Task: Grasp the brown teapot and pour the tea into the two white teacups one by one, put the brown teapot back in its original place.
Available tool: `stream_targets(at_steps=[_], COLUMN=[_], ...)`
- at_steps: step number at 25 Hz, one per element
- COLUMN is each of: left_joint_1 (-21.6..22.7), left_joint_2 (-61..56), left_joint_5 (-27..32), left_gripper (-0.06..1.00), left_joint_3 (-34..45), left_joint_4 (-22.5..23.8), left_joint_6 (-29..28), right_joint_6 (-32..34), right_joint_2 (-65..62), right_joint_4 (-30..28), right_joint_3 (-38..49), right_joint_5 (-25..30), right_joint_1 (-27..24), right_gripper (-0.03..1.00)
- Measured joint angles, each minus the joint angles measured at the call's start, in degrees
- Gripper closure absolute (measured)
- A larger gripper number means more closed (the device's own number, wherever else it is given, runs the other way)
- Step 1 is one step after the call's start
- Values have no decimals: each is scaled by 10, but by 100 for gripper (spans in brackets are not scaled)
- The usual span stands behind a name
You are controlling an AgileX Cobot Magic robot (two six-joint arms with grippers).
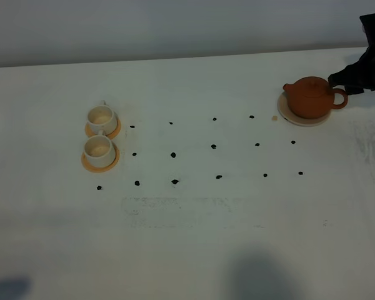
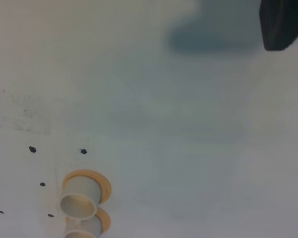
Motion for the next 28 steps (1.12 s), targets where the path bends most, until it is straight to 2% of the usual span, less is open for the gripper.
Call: stream_targets(at_steps=[7,28], left_joint_1=[0,0], left_joint_2=[0,0], left_joint_5=[0,0], left_gripper=[62,62], left_joint_3=[0,0], left_joint_4=[0,0], left_joint_6=[0,0], right_joint_6=[0,-2], right_joint_2=[0,0], right_joint_4=[6,4], right_joint_3=[0,0], right_joint_5=[12,95], right_joint_1=[0,30], right_gripper=[52,52])
